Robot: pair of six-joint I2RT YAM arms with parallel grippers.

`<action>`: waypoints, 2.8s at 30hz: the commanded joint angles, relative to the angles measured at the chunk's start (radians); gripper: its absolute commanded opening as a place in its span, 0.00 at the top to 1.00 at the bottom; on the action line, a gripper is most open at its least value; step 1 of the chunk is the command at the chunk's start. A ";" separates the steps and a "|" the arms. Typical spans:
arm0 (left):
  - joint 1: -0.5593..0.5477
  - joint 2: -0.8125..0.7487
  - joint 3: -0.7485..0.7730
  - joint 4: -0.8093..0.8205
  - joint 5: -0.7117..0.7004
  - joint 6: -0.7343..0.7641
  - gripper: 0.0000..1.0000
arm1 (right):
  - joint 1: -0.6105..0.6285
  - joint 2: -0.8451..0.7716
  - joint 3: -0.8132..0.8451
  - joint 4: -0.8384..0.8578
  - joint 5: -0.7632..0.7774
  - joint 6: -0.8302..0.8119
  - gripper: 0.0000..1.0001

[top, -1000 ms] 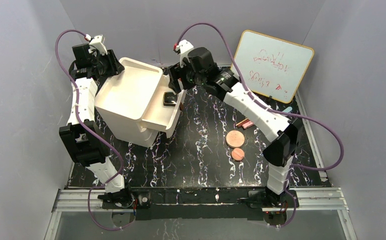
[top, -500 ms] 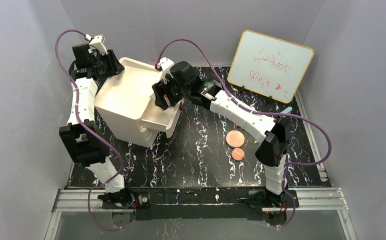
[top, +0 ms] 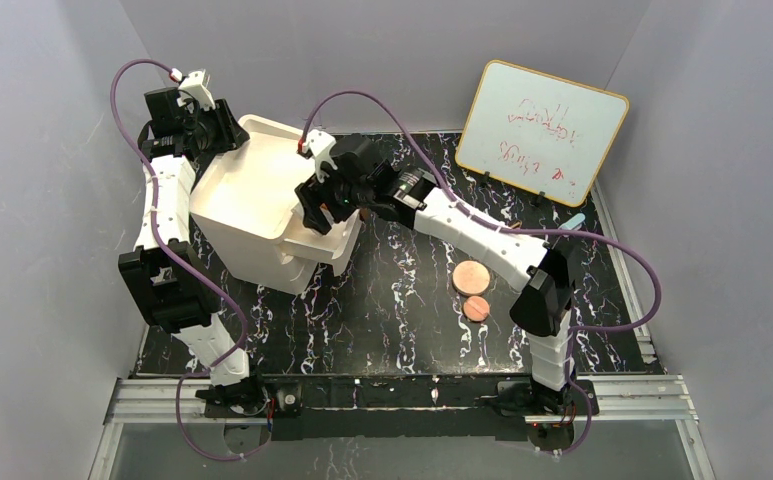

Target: Organize the makeup

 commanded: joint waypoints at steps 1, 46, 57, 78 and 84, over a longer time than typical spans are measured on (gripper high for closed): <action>-0.001 0.007 -0.005 -0.050 0.026 -0.010 0.61 | 0.012 -0.006 -0.012 -0.010 0.014 -0.032 0.92; -0.002 0.013 -0.003 -0.038 0.053 -0.031 0.60 | -0.232 -0.372 -0.461 0.101 -0.326 -0.275 0.02; -0.003 0.016 -0.004 -0.038 0.052 -0.032 0.60 | -0.233 -0.202 -0.353 0.132 -0.446 -0.262 0.02; -0.003 0.030 -0.001 -0.031 0.067 -0.053 0.60 | -0.121 0.109 -0.077 0.375 -0.514 -0.082 0.02; -0.002 0.033 -0.001 -0.026 0.077 -0.064 0.60 | -0.069 0.088 -0.207 0.516 -0.455 -0.036 0.02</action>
